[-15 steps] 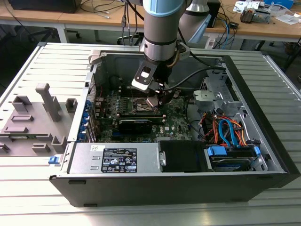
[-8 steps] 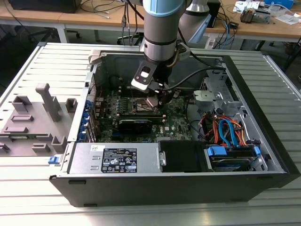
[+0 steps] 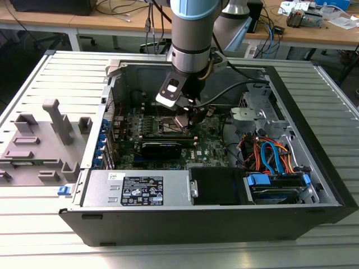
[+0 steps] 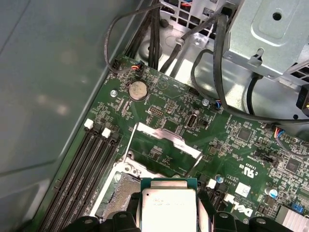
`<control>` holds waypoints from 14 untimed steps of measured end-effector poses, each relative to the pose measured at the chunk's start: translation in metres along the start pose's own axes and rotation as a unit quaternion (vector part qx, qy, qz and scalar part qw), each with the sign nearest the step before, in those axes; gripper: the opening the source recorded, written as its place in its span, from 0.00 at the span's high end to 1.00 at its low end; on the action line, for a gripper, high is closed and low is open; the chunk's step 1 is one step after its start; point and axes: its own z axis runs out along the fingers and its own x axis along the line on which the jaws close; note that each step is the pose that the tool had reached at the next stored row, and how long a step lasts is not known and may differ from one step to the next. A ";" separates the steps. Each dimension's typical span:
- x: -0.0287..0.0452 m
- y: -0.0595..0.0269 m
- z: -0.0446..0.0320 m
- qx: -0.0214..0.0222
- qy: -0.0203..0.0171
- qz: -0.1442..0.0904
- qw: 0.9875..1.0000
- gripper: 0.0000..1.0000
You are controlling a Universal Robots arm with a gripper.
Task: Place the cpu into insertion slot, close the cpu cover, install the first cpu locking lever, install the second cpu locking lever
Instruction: 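Place the cpu into insertion slot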
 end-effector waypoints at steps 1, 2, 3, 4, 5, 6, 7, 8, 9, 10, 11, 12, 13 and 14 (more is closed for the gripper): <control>0.0000 0.0000 0.0000 0.000 0.000 0.002 1.000 0.45; 0.0000 0.0000 0.0000 0.000 0.000 0.003 1.000 0.45; 0.0000 0.0000 0.0000 0.000 0.000 0.004 1.000 0.45; 0.0000 0.0000 0.0000 0.000 0.000 0.005 1.000 0.45; 0.0000 0.0000 0.0000 0.000 0.000 0.007 1.000 0.45; 0.0000 0.0000 0.0000 0.000 0.000 0.009 1.000 0.45; 0.0000 0.0000 0.0000 0.000 -0.001 0.010 1.000 0.45; 0.0000 0.0000 0.0000 0.000 -0.001 0.011 1.000 0.45; 0.0000 0.0000 0.0000 0.000 -0.001 0.013 1.000 0.45; 0.0000 0.0000 0.0000 0.000 -0.001 0.014 1.000 0.45; 0.0000 0.0000 0.0000 0.000 -0.001 0.015 1.000 0.45; 0.0000 0.0000 0.0001 0.000 -0.001 0.017 1.000 0.45; 0.0000 0.0000 0.0000 0.000 -0.001 0.019 1.000 0.45; 0.0000 0.0000 0.0001 0.000 -0.001 0.021 1.000 0.45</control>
